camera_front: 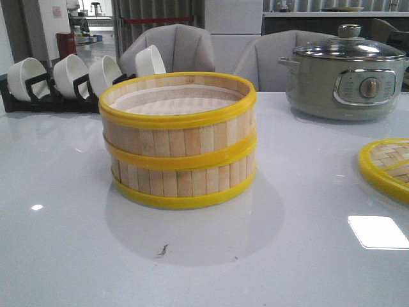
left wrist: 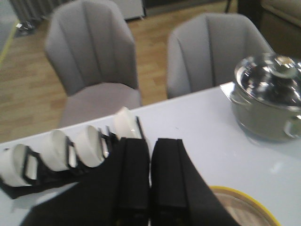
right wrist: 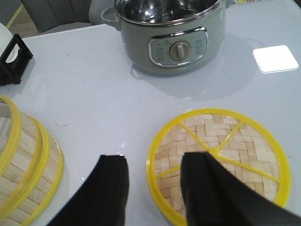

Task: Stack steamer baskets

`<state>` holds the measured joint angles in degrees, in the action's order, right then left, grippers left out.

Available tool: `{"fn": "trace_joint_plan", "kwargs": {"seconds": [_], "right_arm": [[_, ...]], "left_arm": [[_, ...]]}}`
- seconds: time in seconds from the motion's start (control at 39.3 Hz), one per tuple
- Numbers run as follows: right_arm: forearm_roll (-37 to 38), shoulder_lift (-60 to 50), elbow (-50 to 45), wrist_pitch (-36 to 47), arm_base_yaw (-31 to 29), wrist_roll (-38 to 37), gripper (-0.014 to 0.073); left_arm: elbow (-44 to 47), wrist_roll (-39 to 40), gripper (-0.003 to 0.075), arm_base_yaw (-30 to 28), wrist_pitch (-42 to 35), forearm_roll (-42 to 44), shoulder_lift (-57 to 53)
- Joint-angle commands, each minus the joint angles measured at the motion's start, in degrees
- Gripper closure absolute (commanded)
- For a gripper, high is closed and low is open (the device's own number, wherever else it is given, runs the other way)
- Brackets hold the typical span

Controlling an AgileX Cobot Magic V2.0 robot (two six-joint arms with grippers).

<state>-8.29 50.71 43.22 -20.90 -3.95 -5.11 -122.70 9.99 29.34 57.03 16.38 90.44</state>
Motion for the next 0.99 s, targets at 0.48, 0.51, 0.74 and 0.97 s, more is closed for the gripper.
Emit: {"fn": "trace_joint_plan", "kwargs": {"seconds": [0.48,0.51,0.74,0.97], "right_arm": [[-0.6,0.6,2.2,4.9,-0.1,0.6,0.0202],[-0.6,0.6,2.2,4.8,-0.1,0.6,0.0202],[-0.6,0.6,2.2,4.1,-0.1,0.6,0.0202],[-0.6,0.6,2.2,4.1,-0.1,0.6,0.0202]], "left_arm": [[38.9,10.8,0.0625,-22.0,-17.7,1.3,-34.5],[41.3,11.1,0.0625,-22.0,-18.8,1.3,-35.6],[64.2,11.1,0.0625,-22.0,-28.5,-0.1,-45.6],[79.3,11.1,0.0625,-22.0,-33.5,-1.4,-50.7]]}}
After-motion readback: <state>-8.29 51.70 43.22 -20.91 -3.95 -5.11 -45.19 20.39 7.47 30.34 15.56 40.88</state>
